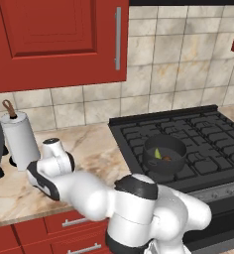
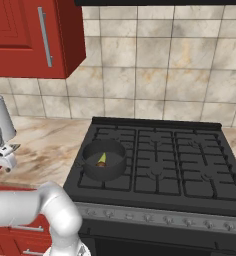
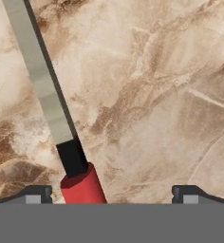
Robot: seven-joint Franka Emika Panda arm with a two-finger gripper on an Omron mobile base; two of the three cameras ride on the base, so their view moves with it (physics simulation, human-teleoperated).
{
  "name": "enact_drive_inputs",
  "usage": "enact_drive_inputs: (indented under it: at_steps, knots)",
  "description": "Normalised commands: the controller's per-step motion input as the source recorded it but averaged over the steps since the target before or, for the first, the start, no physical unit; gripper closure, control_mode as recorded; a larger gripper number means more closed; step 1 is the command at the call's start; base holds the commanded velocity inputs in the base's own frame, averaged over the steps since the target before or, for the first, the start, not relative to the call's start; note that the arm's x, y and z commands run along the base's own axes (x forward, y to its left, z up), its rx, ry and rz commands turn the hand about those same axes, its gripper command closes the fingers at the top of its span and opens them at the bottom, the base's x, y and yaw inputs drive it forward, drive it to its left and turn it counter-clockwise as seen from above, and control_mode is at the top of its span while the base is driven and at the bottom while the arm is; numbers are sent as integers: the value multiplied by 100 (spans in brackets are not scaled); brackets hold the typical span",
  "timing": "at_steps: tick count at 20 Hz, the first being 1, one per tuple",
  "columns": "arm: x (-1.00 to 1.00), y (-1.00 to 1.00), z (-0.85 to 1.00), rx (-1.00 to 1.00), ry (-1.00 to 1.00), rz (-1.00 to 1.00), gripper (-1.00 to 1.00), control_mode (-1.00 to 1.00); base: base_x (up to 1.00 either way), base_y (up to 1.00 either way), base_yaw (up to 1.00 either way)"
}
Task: Put the lemon wedge and mushroom in the pot. Retrieve the spatula and lightly stir the vegetables in the pot.
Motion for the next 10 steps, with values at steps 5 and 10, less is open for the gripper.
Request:
enact_drive_inputs:
  at_steps: [5,10]
  knots:
    - [-3,1,0,-3,0,5,-100,-100,0,0,0]
    - [0,2,-15,0,1,4,-100,-100,0,0,0]
